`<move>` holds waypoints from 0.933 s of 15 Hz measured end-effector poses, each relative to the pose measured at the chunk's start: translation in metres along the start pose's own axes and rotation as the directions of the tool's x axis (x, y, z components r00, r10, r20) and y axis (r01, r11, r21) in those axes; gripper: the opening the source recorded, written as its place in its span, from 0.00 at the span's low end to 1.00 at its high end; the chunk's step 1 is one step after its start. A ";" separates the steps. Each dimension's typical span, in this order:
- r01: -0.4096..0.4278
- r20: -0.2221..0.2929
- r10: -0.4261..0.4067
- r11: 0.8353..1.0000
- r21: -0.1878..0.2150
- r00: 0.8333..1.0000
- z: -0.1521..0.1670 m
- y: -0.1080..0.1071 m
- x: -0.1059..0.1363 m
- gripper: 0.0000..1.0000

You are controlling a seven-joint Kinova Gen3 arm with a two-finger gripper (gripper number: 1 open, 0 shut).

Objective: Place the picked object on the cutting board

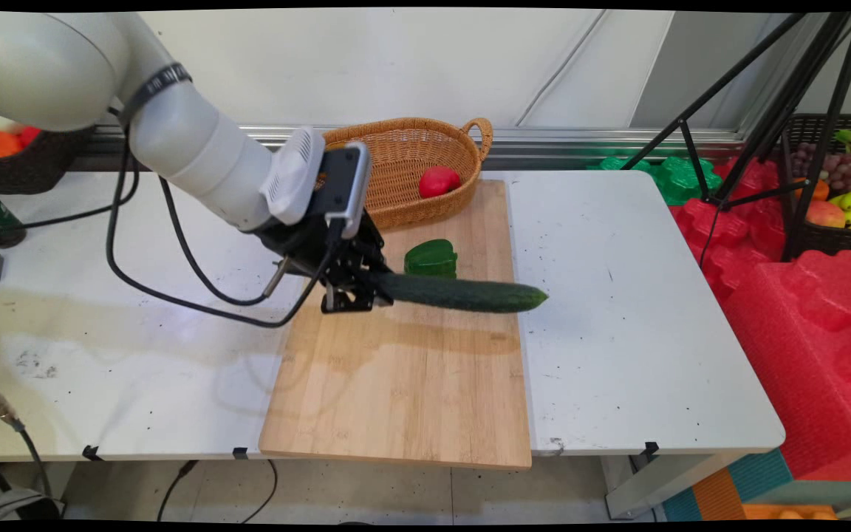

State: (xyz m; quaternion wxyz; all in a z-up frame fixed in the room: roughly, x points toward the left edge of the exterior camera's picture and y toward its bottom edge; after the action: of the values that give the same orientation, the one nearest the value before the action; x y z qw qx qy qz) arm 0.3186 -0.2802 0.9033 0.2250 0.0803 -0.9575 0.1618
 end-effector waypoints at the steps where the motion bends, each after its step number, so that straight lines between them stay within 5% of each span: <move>1: -0.012 0.008 0.012 1.000 -0.014 1.000 0.006 0.001 -0.003 0.00; 14: -0.103 0.069 0.111 0.988 -0.112 0.991 0.063 0.015 -0.034 0.00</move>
State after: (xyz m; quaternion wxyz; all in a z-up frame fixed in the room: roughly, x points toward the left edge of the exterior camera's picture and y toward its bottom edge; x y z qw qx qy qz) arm 0.3196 -0.2852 0.8304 0.1839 0.0227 -0.9755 0.1184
